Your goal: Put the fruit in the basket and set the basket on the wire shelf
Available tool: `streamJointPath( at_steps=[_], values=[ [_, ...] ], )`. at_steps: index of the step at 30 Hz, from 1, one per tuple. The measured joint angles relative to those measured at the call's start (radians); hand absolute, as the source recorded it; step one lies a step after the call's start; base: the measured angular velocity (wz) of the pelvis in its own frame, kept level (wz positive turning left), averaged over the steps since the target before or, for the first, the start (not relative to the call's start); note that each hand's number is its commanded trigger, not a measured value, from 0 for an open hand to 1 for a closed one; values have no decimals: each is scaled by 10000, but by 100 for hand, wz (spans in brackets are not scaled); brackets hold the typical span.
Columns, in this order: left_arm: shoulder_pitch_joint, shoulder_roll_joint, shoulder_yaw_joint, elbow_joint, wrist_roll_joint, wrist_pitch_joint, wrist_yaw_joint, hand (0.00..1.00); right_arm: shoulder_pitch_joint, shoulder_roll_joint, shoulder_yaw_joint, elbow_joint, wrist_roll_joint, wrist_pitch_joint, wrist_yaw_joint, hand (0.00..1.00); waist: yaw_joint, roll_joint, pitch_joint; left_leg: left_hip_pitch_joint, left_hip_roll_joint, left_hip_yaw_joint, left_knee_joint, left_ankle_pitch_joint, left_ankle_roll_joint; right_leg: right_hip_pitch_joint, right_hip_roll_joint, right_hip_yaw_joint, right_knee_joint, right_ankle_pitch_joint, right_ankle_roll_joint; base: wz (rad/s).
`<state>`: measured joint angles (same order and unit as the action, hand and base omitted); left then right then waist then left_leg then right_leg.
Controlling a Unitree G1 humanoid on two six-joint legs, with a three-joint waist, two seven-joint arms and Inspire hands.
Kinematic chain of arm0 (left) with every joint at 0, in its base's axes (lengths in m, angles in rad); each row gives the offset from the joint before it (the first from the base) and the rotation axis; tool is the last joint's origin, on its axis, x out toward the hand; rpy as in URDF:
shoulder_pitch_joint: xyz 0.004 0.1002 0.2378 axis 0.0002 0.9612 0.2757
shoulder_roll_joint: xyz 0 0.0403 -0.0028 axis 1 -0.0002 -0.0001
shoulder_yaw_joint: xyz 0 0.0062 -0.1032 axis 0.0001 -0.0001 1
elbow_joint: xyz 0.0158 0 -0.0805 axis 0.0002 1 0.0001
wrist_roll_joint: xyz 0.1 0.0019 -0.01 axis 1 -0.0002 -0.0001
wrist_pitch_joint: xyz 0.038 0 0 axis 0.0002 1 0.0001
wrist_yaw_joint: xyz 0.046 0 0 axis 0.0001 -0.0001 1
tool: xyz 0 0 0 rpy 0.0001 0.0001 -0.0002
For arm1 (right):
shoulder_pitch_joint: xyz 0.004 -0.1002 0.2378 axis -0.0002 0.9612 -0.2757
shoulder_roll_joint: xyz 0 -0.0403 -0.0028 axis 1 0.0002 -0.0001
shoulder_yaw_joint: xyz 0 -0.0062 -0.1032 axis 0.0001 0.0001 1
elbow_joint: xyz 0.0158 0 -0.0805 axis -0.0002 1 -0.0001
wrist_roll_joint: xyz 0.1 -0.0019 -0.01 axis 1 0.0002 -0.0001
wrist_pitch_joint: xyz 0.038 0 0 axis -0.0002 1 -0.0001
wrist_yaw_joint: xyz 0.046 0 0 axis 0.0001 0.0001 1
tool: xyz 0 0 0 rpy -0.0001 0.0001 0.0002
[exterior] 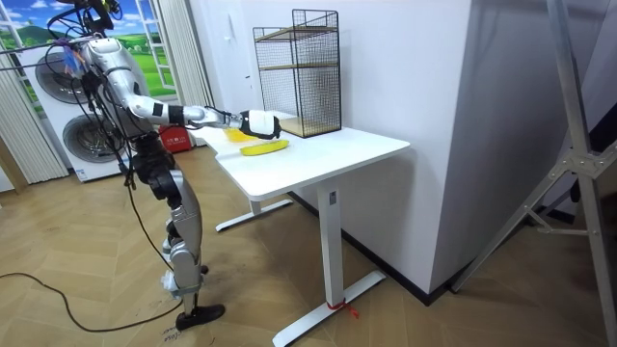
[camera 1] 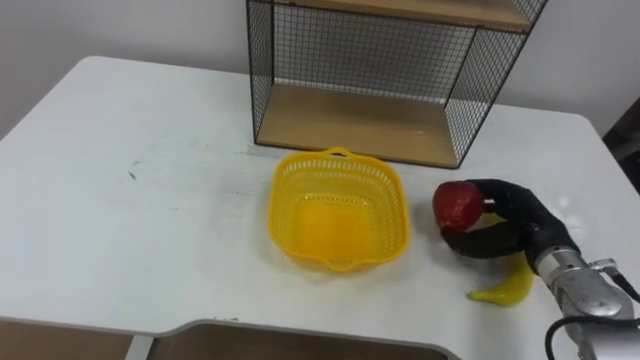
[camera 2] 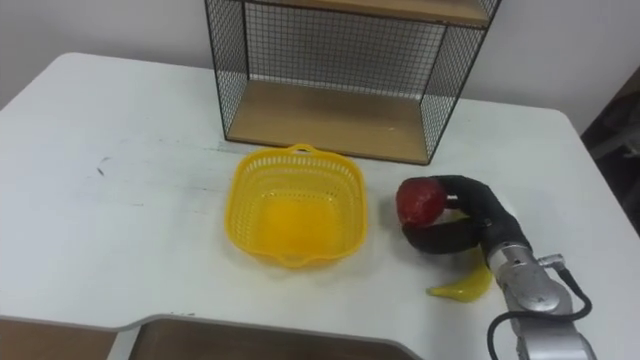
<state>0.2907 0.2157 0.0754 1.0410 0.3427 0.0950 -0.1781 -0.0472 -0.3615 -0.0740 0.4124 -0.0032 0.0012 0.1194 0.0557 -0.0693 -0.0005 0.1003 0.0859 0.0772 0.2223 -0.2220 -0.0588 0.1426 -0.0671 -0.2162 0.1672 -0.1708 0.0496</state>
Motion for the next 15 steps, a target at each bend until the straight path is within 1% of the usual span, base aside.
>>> streamJointPath(
  at_steps=[2,6,9,11,15],
  values=[
    [5,-27,1,-7,19,-1,0,0,1,0,-127,-119,-1,0,-81,100,-6,-3,25,-14,-6,0,2,0,0,-11,0,17,-4,-4,5,0],
    [117,-33,8,-124,20,-10,-3,0,1,-2,-327,-634,77,-1,-157,100,-10,18,35,-12,-8,5,-5,-1,0,-16,0,34,-9,-7,10,0],
    [108,-37,0,-117,25,-68,-7,0,0,-4,-331,-1206,378,-3,-231,100,10,38,39,1,-8,5,-8,-1,0,-12,-2,38,12,-7,10,0],
    [113,-46,-3,-117,25,-137,-6,0,0,-4,-319,-1871,389,-4,-351,100,15,69,63,-6,-8,6,-6,-1,0,-13,-2,38,10,-7,10,0],
    [109,-45,-2,-117,24,-148,-2,0,0,-3,-318,-2703,423,-156,-585,100,35,86,68,-7,-9,11,-7,-1,0,-9,-1,65,-1,-7,11,0]
  ],
)
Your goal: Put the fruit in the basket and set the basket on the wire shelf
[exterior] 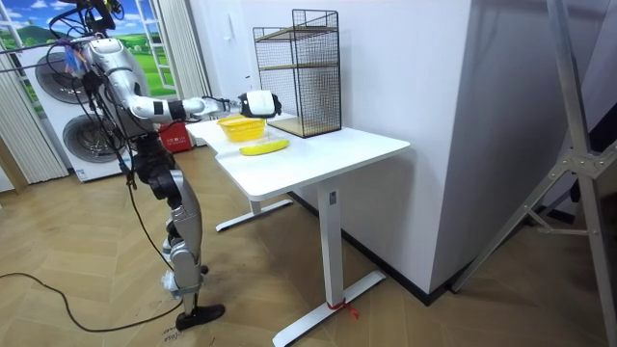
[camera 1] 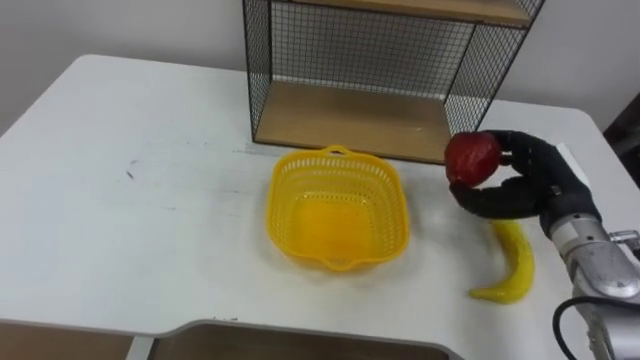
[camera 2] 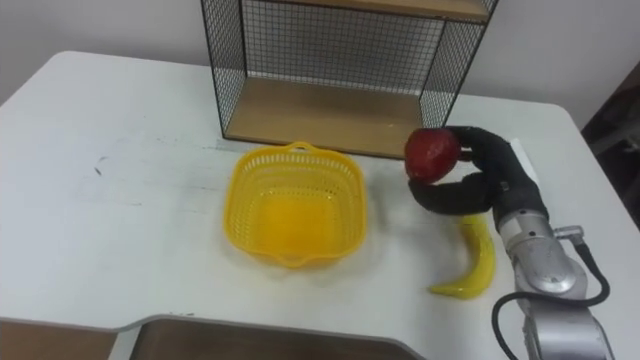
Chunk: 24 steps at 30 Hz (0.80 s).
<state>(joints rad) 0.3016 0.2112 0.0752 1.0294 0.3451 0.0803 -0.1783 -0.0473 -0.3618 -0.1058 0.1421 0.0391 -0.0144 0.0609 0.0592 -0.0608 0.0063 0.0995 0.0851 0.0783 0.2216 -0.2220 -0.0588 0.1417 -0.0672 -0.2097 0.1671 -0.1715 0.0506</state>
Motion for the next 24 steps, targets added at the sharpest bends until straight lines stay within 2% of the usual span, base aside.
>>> streamJointPath(
  at_steps=[2,10,17,24],
  values=[
    [-2,1,0,-4,0,-3,0,0,-5,0,50,-189,22,-166,-155,100,35,-4,1,0,-2,3,4,0,0,0,0,3,0,0,0,0],
    [-278,5,3,5,90,-1,2,0,-4,-2,176,-945,-71,-145,-112,100,48,8,-9,-25,-3,14,-40,0,0,-57,0,-30,24,-2,3,0],
    [-410,8,-15,31,131,-9,19,0,-5,-12,734,-1593,-108,-145,316,100,42,-150,-64,-25,-3,18,-91,1,1,-96,1,-1,42,-3,6,0],
    [-358,5,-21,95,131,-7,91,0,-4,-29,867,-1738,-904,-129,946,100,40,-150,-63,-52,-3,19,-97,1,1,-106,4,53,45,-3,5,0]
  ],
)
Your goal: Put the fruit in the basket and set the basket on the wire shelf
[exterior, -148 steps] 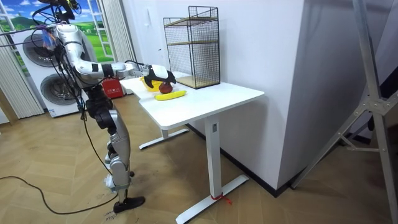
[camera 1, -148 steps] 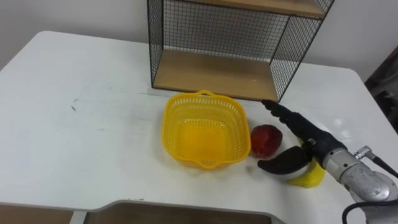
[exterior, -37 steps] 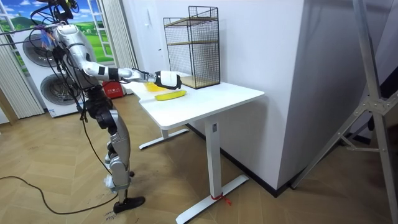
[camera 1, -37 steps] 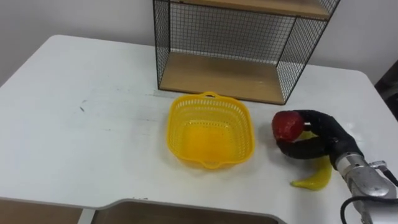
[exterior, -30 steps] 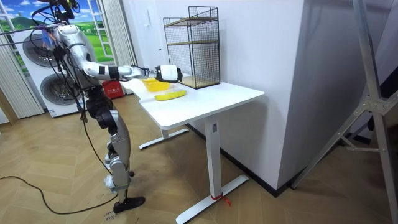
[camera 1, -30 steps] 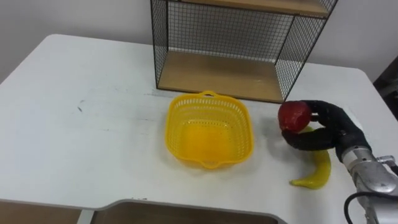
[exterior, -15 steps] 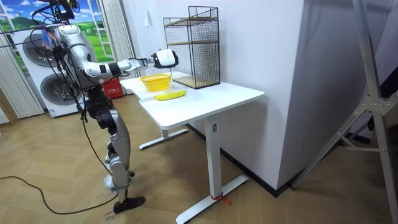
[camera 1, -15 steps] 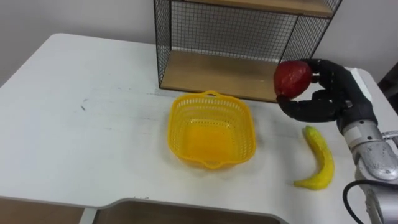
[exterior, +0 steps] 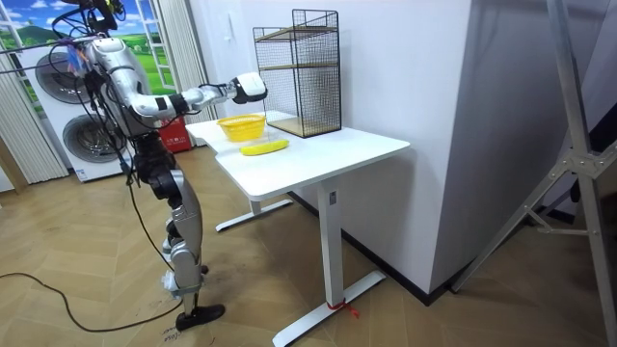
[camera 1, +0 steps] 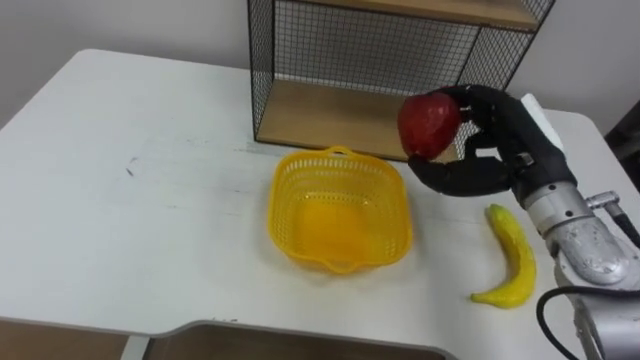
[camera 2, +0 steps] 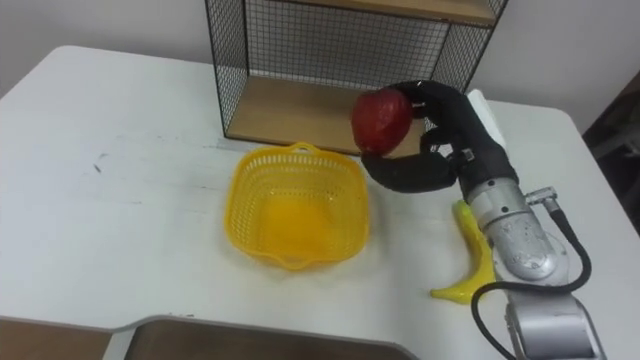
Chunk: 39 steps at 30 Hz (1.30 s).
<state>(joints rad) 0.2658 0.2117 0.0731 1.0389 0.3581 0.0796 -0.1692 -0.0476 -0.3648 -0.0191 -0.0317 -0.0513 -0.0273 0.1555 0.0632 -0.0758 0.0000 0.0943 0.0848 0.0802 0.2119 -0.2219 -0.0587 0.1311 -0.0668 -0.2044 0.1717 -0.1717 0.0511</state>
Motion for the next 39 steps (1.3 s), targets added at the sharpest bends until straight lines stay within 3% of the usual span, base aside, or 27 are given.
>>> streamJointPath(
  at_steps=[6,11,26,28,29,39],
  values=[
    [-3,29,-190,-20,-33,-1,1,0,1,4,410,-41,-300,59,143,100,-3,-21,4,46,-1,-5,-51,0,0,57,1,-2,-3,1,0,0],
    [-36,33,-203,-116,-30,-14,1,0,2,7,819,-42,-369,76,588,100,81,-48,55,28,-2,-18,-49,0,0,51,1,-27,-9,1,-1,0],
    [-49,57,-198,-370,-31,-16,17,0,7,11,868,-41,-420,79,884,100,270,-29,54,-98,-13,-204,89,0,0,67,-1,-179,-7,4,-3,3],
    [-38,53,-204,-371,-29,-16,21,0,147,12,879,-40,-427,85,932,17,279,-9,42,-113,-15,-215,95,0,0,70,-1,-183,-7,6,-6,0],
    [-14,57,-204,-370,-28,-15,44,0,212,11,953,-40,-427,127,1016,0,272,-5,39,-121,-19,-244,103,0,0,78,-2,-198,-7,6,-7,3],
    [20,60,-410,-366,-27,34,116,0,567,77,1274,-39,-723,500,1319,0,414,86,29,-131,-20,-276,108,1,-1,82,-3,-217,-9,6,-6,0]
  ],
)
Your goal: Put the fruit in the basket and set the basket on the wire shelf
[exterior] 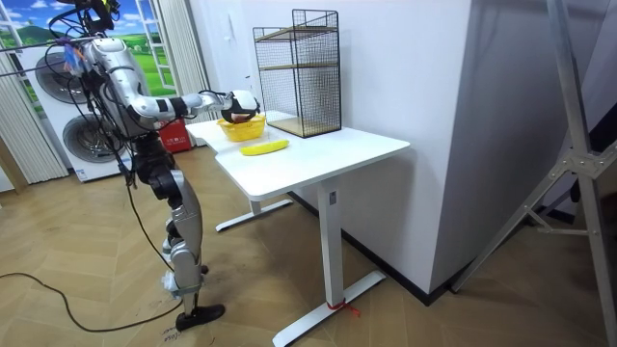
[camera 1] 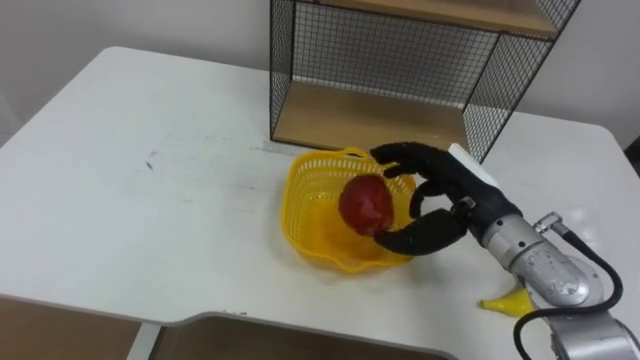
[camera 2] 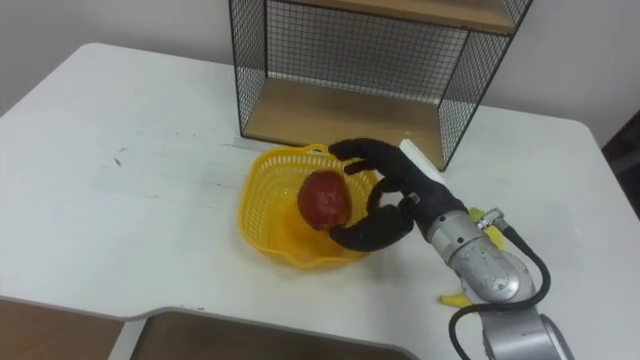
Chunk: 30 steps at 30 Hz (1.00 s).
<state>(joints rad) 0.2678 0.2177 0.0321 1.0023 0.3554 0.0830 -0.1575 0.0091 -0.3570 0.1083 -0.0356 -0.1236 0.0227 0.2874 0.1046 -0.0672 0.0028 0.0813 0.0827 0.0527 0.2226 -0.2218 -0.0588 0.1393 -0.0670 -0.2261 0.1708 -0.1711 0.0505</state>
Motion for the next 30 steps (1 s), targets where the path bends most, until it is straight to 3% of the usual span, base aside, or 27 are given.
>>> streamJointPath(
  at_steps=[18,30],
  values=[
    [3,-4,-7,-2,-1,44,-102,0,12,119,-1,4,4,6,-2,0,64,-39,3,-16,-2,-58,79,-1,-1,40,-5,-64,2,0,0,0],
    [91,-32,9,0,-101,2,-54,0,16,119,-190,46,8,3,-148,0,-150,-23,16,-28,-13,-51,93,-2,0,45,-5,8,-4,-1,0,0]
  ],
)
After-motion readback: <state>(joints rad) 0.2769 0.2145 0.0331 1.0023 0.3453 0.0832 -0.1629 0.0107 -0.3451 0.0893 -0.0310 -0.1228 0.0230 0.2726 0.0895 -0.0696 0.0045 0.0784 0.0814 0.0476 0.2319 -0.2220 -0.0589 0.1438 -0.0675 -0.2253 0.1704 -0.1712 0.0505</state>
